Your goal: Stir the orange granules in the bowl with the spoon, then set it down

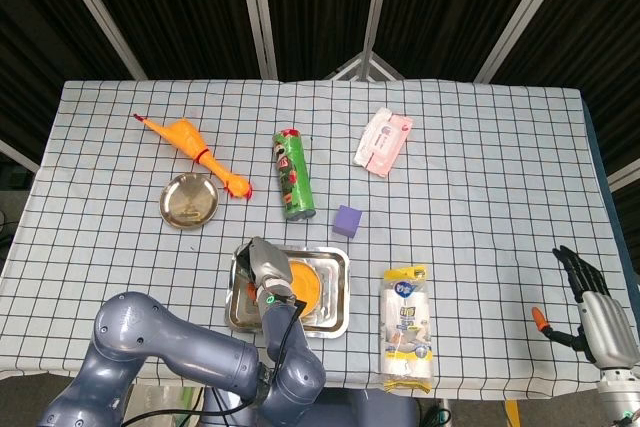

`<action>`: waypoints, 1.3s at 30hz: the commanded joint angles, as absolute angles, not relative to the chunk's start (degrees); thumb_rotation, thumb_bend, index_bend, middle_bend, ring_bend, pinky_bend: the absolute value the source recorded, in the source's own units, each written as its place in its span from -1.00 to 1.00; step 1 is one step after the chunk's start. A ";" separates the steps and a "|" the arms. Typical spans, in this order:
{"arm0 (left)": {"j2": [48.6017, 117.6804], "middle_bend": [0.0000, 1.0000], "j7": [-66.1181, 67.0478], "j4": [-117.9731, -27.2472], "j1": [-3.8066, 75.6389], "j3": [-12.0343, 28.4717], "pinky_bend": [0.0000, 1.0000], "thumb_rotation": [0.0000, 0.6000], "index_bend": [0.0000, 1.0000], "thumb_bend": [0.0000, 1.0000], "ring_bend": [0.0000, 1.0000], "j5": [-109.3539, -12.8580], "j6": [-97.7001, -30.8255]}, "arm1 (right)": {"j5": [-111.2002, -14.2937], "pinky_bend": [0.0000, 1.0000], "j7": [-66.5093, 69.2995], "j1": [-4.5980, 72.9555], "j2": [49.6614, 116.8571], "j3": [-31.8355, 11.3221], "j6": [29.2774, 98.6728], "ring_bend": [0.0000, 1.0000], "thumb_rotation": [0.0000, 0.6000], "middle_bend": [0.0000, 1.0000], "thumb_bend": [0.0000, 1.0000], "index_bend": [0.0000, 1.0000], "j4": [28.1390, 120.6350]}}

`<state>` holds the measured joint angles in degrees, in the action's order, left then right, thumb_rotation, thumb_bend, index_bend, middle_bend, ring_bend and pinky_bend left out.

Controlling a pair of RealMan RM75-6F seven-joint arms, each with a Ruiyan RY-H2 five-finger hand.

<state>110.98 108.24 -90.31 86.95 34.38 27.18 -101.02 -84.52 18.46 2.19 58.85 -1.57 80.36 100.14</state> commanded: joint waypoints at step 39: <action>112.48 1.00 109.45 -82.34 84.01 40.58 0.99 1.00 0.61 0.90 1.00 21.09 -99.51 | -84.53 -1.00 18.95 2.37 58.70 -1.50 80.06 -1.00 1.00 -1.00 -0.19 -1.00 100.44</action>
